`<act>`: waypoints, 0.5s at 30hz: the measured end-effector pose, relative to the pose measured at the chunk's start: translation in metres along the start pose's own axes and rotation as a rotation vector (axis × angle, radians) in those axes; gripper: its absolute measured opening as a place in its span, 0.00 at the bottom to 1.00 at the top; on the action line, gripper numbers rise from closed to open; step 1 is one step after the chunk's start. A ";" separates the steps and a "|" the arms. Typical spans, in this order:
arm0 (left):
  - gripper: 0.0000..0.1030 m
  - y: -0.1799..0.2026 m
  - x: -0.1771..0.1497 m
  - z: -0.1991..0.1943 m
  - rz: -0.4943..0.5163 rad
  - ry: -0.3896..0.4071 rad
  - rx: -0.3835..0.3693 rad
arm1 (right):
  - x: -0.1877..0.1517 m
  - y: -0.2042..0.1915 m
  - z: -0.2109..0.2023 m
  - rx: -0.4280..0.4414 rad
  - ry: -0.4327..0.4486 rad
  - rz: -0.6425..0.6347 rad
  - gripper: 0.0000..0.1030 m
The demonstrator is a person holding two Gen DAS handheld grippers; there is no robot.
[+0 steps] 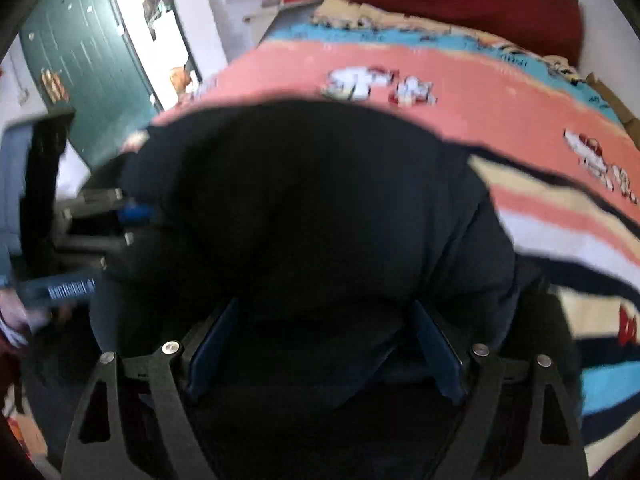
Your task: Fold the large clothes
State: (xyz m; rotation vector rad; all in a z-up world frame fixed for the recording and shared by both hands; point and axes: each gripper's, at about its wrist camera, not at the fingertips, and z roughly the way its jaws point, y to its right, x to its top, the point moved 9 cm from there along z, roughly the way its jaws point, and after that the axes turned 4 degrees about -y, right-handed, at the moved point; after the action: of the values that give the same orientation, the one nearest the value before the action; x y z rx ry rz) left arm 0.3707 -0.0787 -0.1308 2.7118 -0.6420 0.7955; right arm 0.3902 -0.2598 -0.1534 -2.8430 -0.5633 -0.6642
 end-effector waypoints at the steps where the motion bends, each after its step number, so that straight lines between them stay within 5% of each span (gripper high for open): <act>1: 0.31 0.001 -0.003 0.003 0.006 0.010 0.020 | -0.006 -0.001 0.005 -0.022 -0.009 -0.016 0.82; 8: 0.30 -0.014 0.012 0.052 0.028 0.064 0.177 | 0.013 0.019 0.061 -0.123 -0.019 0.009 0.82; 15: 0.31 -0.013 0.013 0.031 0.016 -0.001 0.121 | 0.011 0.019 0.040 -0.106 -0.033 0.007 0.82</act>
State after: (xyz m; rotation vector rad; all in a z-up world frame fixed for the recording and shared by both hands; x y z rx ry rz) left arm 0.4006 -0.0820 -0.1503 2.8183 -0.6362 0.8640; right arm 0.4226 -0.2638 -0.1849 -2.9576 -0.5385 -0.6664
